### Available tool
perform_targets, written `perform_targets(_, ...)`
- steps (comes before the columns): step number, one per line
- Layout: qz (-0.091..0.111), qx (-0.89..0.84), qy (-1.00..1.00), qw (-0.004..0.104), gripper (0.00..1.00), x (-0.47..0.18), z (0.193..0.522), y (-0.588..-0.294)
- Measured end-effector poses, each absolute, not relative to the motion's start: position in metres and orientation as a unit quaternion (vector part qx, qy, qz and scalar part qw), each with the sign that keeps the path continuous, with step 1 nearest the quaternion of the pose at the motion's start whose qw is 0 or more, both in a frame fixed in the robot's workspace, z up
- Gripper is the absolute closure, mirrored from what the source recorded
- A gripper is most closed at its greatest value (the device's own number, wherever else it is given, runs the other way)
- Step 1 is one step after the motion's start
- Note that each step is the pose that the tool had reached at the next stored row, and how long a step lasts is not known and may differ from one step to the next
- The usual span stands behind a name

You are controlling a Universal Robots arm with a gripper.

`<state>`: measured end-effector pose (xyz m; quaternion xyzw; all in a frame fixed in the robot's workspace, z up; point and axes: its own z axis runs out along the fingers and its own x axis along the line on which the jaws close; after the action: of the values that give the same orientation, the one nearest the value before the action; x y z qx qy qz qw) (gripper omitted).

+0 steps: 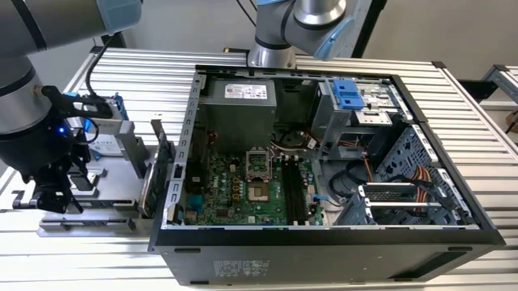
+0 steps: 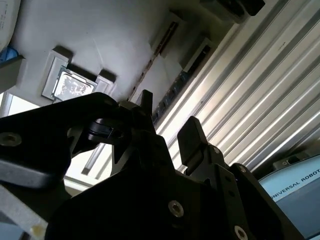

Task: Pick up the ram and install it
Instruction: 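Pick up the ram and move it above insertion slot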

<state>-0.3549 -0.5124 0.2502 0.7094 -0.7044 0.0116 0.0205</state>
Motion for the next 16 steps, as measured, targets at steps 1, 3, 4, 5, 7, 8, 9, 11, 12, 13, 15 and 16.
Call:
perform_targets(1, 0.011, 0.709, -0.704, 0.020, 0.00, -0.355, 0.249, -0.514)
perform_targets(3, 0.011, 0.709, -0.704, 0.020, 0.00, -0.355, 0.248, -0.518)
perform_targets(4, 0.011, 0.709, -0.704, 0.020, 0.00, -0.355, 0.247, -0.520)
perform_targets(5, 0.011, 0.709, -0.704, 0.020, 0.00, -0.355, 0.246, -0.522)
perform_targets(7, 0.011, 0.709, -0.704, 0.020, 0.00, -0.355, 0.243, -0.523)
perform_targets(8, 0.011, 0.709, -0.704, 0.020, 0.00, -0.355, 0.241, -0.524)
perform_targets(9, 0.011, 0.709, -0.704, 0.020, 0.00, -0.355, 0.240, -0.524)
perform_targets(11, 0.011, 0.709, -0.704, 0.020, 0.00, -0.355, 0.237, -0.525)
perform_targets(12, 0.011, 0.709, -0.704, 0.020, 0.00, -0.355, 0.236, -0.525)
perform_targets(13, 0.011, 0.709, -0.704, 0.020, 0.00, -0.355, 0.234, -0.525)
perform_targets(15, 0.011, 0.709, -0.704, 0.020, 0.00, -0.356, 0.231, -0.525)
perform_targets(16, 0.011, 0.709, -0.704, 0.020, 0.00, -0.356, 0.229, -0.525)
